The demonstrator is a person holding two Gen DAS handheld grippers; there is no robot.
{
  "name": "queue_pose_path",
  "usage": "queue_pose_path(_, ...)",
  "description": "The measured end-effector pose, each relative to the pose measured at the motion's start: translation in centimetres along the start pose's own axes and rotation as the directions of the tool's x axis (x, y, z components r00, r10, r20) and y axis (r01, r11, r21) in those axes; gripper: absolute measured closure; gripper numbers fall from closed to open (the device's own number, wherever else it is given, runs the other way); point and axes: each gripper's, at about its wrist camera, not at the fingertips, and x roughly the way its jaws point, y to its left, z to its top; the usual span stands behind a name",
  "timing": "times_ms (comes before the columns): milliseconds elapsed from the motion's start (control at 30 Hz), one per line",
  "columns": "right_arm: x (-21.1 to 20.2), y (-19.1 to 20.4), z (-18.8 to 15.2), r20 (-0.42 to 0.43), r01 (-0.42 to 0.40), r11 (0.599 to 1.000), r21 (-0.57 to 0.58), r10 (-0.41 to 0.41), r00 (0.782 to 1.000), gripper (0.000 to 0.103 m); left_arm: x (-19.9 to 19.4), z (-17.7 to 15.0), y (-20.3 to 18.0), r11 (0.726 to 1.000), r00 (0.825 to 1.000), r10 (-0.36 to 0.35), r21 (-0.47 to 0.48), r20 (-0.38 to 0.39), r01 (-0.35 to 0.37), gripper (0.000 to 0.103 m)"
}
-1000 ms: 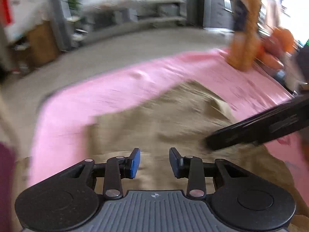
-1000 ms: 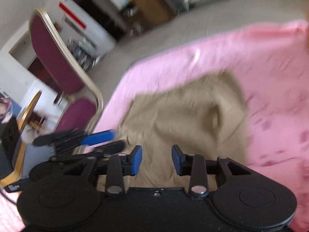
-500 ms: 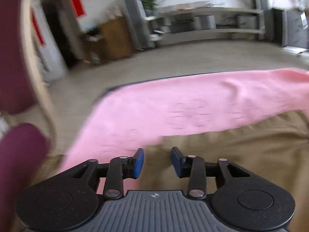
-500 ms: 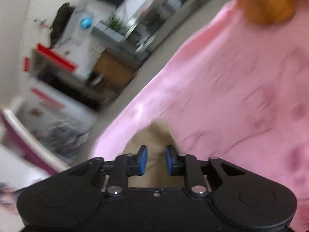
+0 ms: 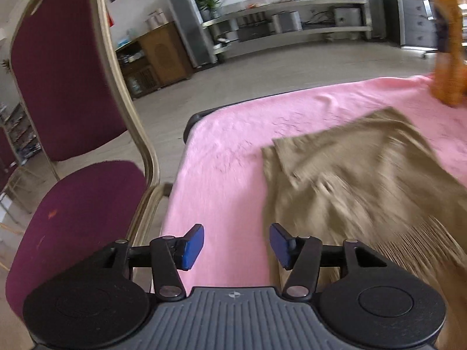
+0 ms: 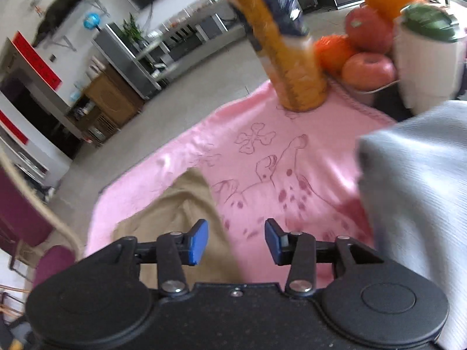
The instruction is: Fold clothes
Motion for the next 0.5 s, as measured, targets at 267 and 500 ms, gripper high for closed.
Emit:
queue_pose_path(267,-7.6,0.1,-5.6,-0.008,-0.143,0.986,-0.09,0.143,0.99,0.036,-5.2,-7.0,1.3,0.988,0.994,-0.112,-0.103,0.02,0.113,0.047)
queue_pose_path(500,-5.2,1.3,-11.4,-0.169,-0.248,0.947,-0.206,0.215,0.962,0.072,-5.7,-8.8,-0.2,0.976,0.983,-0.183,-0.115,0.019,0.184,0.07)
